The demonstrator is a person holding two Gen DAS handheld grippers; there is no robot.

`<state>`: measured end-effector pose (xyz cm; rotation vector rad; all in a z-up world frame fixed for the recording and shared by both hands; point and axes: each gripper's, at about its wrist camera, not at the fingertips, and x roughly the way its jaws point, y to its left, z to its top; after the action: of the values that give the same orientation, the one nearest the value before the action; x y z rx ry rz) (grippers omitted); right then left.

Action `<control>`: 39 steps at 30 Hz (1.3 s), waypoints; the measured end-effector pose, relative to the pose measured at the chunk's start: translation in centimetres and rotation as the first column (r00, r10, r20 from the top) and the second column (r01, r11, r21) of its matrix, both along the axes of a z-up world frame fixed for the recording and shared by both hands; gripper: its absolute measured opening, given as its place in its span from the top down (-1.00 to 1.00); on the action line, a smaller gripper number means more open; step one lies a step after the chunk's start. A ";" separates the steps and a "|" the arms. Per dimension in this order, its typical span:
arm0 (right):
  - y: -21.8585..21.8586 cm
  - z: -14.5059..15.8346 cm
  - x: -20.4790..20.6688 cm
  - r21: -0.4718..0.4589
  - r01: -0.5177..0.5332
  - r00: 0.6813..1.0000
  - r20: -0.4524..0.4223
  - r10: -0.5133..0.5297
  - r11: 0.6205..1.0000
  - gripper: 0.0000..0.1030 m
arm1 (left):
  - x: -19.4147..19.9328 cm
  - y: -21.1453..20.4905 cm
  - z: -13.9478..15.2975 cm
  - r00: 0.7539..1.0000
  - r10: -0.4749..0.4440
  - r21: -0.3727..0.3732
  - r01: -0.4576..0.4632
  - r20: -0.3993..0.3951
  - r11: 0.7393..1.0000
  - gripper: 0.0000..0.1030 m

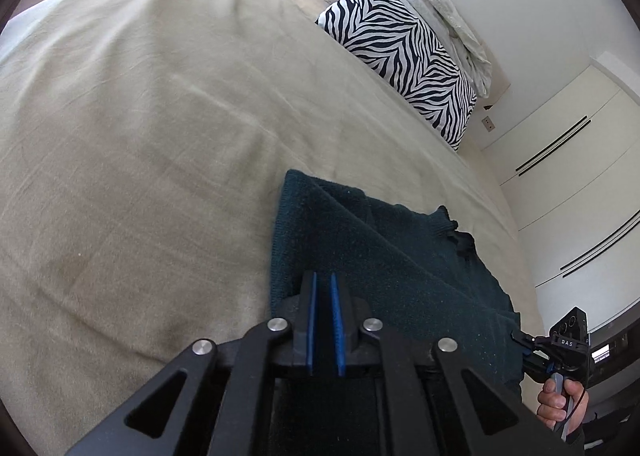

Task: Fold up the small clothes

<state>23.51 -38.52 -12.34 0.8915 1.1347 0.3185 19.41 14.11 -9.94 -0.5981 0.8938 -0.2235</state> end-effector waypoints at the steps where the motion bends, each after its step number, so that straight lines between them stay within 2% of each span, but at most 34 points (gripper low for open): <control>1: 0.0 0.4 -0.6 0.002 0.004 1.000 0.014 -0.004 1.000 0.79 | 0.0 -0.2 0.6 1.000 0.001 0.006 -0.001 0.018 1.000 0.37; 4: 0.7 1.0 -1.5 -0.033 0.001 1.000 0.030 0.000 0.999 0.79 | 1.6 -1.1 1.5 0.999 -0.019 0.027 0.018 0.027 0.999 0.30; 8: 1.1 0.9 -1.4 -0.082 -0.004 1.000 0.021 0.005 0.997 0.79 | 4.1 -1.4 -0.8 0.999 -0.037 0.047 0.038 -0.032 0.998 0.34; 10: 0.3 0.1 -0.9 -0.091 0.010 1.000 0.007 -0.010 0.996 0.79 | 3.7 -1.1 -1.2 0.999 -0.036 0.041 0.036 -0.008 0.998 0.44; 13: -1.3 -0.6 -0.8 -0.033 0.063 0.998 0.027 -0.062 0.997 0.79 | 2.5 -0.7 -1.1 0.999 -0.033 0.019 0.033 -0.003 0.999 0.44; 16: -1.9 -0.4 -1.3 -0.037 0.099 0.995 0.037 -0.097 0.994 0.79 | 1.1 -0.3 -1.0 0.999 -0.036 -0.001 0.036 -0.002 0.999 0.43; 24: 0.1 3.2 -3.4 -0.009 0.058 0.989 0.140 -0.056 0.998 0.77 | -3.1 0.2 -0.5 0.999 -0.035 -0.019 0.035 0.002 0.999 0.40; 26: 1.1 4.1 -4.1 0.003 0.030 0.984 0.176 -0.030 1.000 0.62 | -4.3 0.0 0.0 0.999 -0.033 0.027 0.033 -0.003 0.999 0.32; 27: 1.5 4.5 -4.4 -0.004 0.018 0.983 0.183 -0.017 1.000 0.47 | -4.9 -0.1 0.2 1.000 -0.025 0.070 0.026 -0.014 0.997 0.14; 28: 2.0 4.9 -4.7 -0.030 0.019 0.983 0.185 -0.013 0.999 0.37 | -5.5 -0.3 0.3 0.999 -0.026 0.093 0.028 -0.022 0.995 0.06; 29: 2.2 5.3 -5.1 -0.066 0.030 0.981 0.194 -0.017 0.997 0.04 | -6.0 -0.4 0.2 0.999 -0.032 0.104 0.035 -0.027 0.994 0.06; 30: 2.1 5.7 -5.6 -0.093 0.058 0.977 0.212 -0.037 0.994 -0.17 | -6.5 -0.6 0.1 0.999 -0.035 0.117 0.039 -0.033 0.992 0.06; 32: 1.8 6.2 -6.2 -0.079 0.075 0.967 0.248 -0.054 0.994 -0.18 | -7.4 -0.9 0.1 0.998 -0.046 0.142 0.051 -0.037 0.989 0.06; 34: 1.8 5.8 -6.2 -0.050 0.042 0.971 0.237 -0.029 0.998 -0.18 | -8.2 -1.3 0.3 0.997 -0.060 0.168 0.065 -0.039 0.984 0.06; 37: 2.0 3.7 -6.0 -0.083 0.007 0.983 0.185 0.008 0.997 -0.18 | -9.5 -1.1 0.7 0.997 -0.069 0.171 0.074 -0.034 0.983 0.03; 39: 1.4 1.2 -6.0 -0.108 0.017 0.995 0.101 -0.006 0.994 -0.09 | -10.7 -0.4 0.8 0.997 -0.068 0.157 0.075 -0.047 0.985 0.02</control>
<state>17.50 -37.14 -11.19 0.7778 1.0436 0.2859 8.67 13.68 -9.14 -0.4250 0.9640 -0.2032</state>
